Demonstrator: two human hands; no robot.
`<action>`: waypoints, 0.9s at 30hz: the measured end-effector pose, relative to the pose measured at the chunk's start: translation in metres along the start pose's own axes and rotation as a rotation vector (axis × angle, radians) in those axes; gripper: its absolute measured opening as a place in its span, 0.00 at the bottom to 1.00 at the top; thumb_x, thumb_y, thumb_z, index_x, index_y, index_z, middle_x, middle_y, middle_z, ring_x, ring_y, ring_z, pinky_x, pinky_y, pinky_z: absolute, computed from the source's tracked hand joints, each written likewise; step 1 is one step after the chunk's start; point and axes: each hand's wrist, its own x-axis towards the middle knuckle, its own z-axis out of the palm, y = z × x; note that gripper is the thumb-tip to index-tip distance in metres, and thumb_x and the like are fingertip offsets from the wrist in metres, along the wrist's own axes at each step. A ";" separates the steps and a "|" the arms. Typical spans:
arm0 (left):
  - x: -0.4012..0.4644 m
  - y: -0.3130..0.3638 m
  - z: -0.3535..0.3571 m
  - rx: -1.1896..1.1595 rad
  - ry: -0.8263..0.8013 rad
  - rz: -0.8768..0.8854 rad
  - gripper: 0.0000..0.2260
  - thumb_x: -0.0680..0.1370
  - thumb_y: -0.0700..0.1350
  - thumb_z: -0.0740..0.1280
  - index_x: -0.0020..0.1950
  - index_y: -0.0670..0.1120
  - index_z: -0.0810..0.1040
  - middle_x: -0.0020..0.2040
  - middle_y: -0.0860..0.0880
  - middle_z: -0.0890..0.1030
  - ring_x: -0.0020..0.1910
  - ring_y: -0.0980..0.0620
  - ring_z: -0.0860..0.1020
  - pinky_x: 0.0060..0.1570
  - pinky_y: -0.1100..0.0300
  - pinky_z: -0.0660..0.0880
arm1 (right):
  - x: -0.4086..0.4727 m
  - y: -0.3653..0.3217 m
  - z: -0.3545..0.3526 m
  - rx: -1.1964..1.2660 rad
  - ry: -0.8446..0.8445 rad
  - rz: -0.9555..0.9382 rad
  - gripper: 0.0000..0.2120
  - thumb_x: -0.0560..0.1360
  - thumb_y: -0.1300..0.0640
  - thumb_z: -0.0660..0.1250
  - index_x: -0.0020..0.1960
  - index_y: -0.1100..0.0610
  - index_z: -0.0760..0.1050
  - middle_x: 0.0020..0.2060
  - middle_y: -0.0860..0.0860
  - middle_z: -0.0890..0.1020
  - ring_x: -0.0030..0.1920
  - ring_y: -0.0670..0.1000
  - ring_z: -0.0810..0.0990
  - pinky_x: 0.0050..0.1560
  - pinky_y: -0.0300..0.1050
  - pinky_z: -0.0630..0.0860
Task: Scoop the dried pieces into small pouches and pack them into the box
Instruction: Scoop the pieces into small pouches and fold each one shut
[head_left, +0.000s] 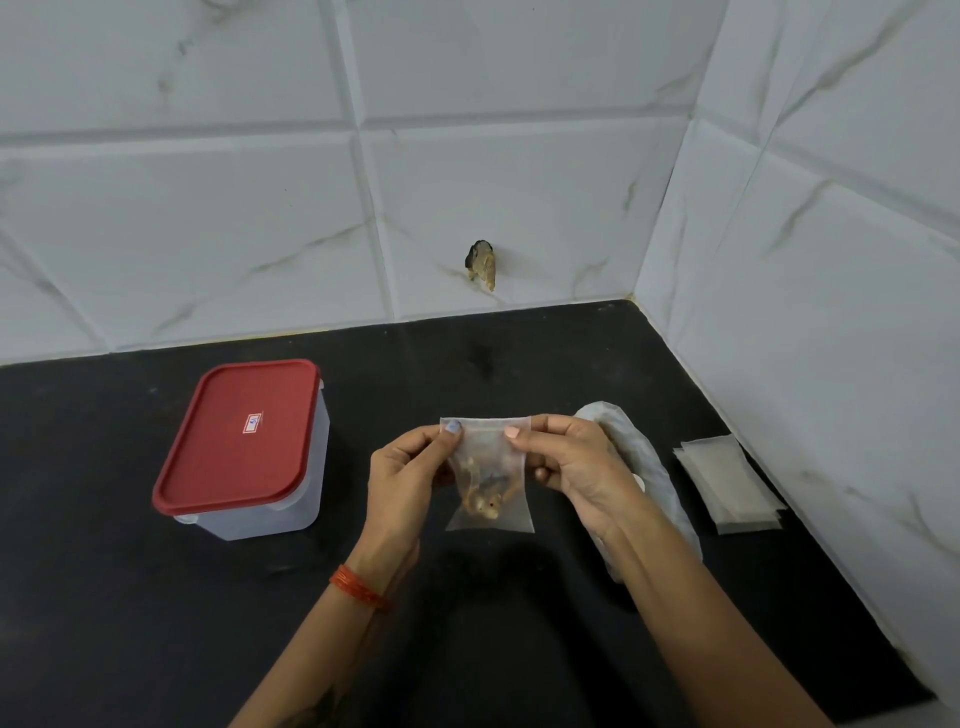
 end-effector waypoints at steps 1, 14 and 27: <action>0.000 0.000 0.000 0.000 -0.002 0.004 0.07 0.77 0.40 0.64 0.44 0.40 0.81 0.40 0.46 0.83 0.39 0.54 0.82 0.37 0.65 0.78 | 0.000 0.000 0.001 -0.005 0.006 -0.005 0.02 0.72 0.58 0.71 0.44 0.56 0.81 0.34 0.51 0.83 0.39 0.48 0.79 0.40 0.39 0.73; -0.003 0.002 0.003 -0.010 -0.023 0.051 0.07 0.76 0.40 0.64 0.42 0.41 0.81 0.39 0.48 0.83 0.39 0.54 0.82 0.36 0.66 0.77 | -0.004 -0.002 0.000 -0.081 -0.059 -0.071 0.09 0.70 0.53 0.73 0.50 0.51 0.80 0.47 0.51 0.84 0.52 0.52 0.81 0.51 0.48 0.74; -0.002 0.001 -0.001 0.018 -0.120 0.108 0.09 0.73 0.44 0.66 0.48 0.42 0.81 0.44 0.46 0.84 0.46 0.49 0.82 0.43 0.60 0.79 | -0.007 -0.004 0.010 -0.060 -0.054 -0.212 0.03 0.74 0.58 0.69 0.42 0.53 0.80 0.35 0.46 0.83 0.39 0.41 0.82 0.36 0.30 0.74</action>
